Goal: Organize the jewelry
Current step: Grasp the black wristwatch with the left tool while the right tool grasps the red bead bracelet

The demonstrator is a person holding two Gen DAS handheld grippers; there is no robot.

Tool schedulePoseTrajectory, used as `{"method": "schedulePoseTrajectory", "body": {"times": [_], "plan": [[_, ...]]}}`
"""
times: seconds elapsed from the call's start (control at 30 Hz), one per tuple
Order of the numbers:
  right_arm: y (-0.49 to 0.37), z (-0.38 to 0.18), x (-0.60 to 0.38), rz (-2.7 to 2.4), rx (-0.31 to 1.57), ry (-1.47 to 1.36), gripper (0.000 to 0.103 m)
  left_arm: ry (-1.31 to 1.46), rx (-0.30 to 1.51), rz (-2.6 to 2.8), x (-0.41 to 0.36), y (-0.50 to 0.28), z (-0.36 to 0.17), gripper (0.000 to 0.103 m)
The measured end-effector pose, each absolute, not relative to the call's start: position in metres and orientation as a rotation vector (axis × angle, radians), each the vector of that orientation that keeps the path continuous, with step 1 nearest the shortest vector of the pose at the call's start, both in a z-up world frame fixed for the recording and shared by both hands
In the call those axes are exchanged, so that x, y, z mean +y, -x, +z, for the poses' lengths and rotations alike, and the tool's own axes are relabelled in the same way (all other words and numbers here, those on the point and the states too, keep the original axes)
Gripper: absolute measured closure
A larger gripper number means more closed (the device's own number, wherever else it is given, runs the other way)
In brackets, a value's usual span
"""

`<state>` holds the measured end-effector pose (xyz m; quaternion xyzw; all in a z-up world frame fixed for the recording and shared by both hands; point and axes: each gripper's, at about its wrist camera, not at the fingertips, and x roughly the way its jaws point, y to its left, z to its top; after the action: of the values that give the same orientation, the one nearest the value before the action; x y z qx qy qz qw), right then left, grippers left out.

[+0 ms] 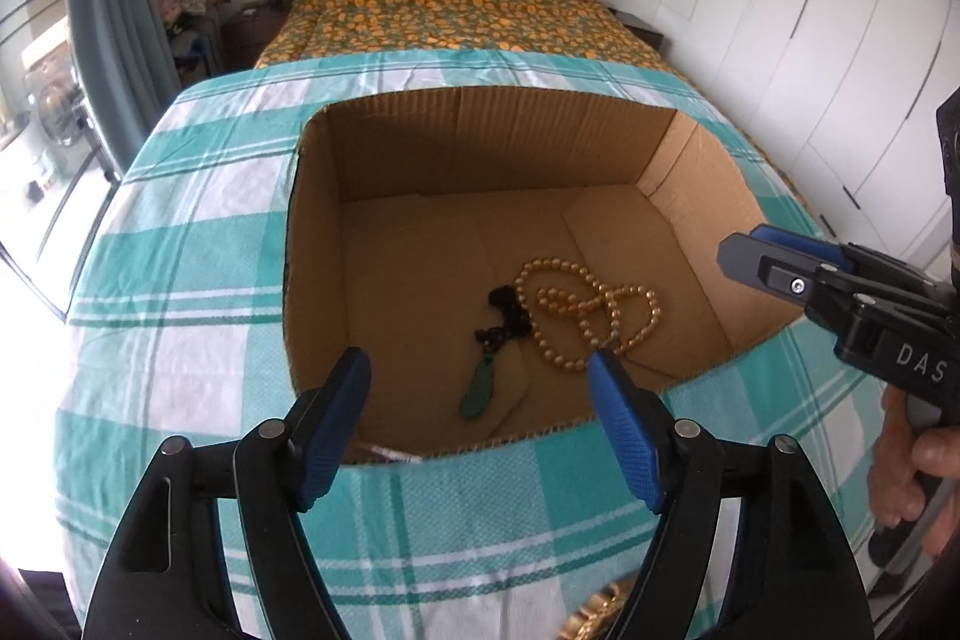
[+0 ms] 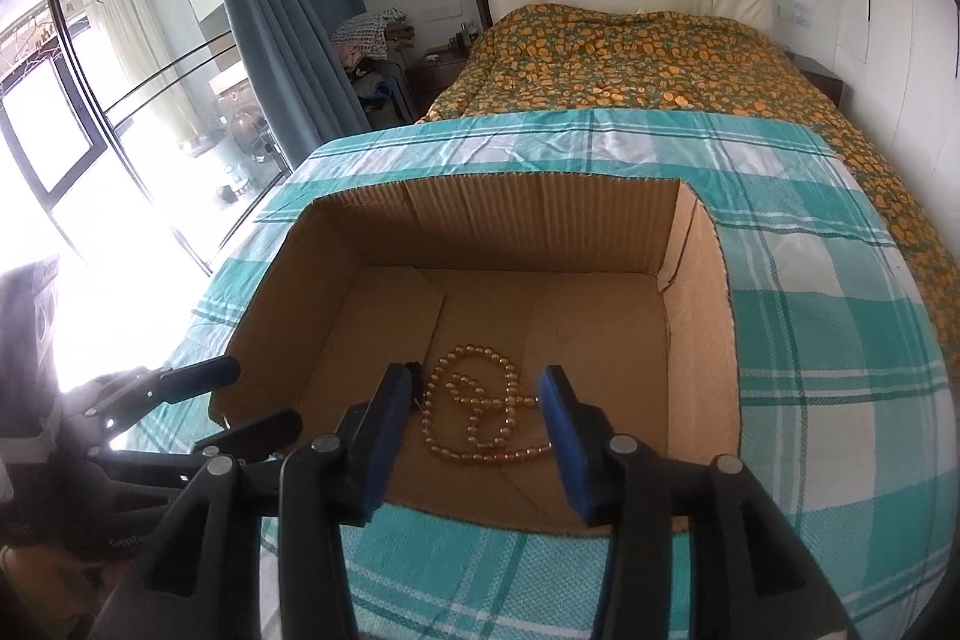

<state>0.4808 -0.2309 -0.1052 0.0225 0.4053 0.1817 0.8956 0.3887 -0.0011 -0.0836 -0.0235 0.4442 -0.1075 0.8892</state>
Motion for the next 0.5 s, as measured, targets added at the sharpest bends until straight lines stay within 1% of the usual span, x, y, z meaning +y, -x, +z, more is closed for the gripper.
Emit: {"method": "schedulePoseTrajectory", "body": {"times": [0.2, 0.5], "plan": [[-0.415, -0.108, -0.249, 0.367, 0.777, -0.001, 0.057, 0.055, 0.908, -0.232, 0.014, -0.337, -0.089, 0.025], [-0.314, -0.122, -0.281, 0.318, 0.733, 0.029, 0.057, 0.071, 0.867, -0.223, 0.028, -0.254, -0.098, 0.023]]}}
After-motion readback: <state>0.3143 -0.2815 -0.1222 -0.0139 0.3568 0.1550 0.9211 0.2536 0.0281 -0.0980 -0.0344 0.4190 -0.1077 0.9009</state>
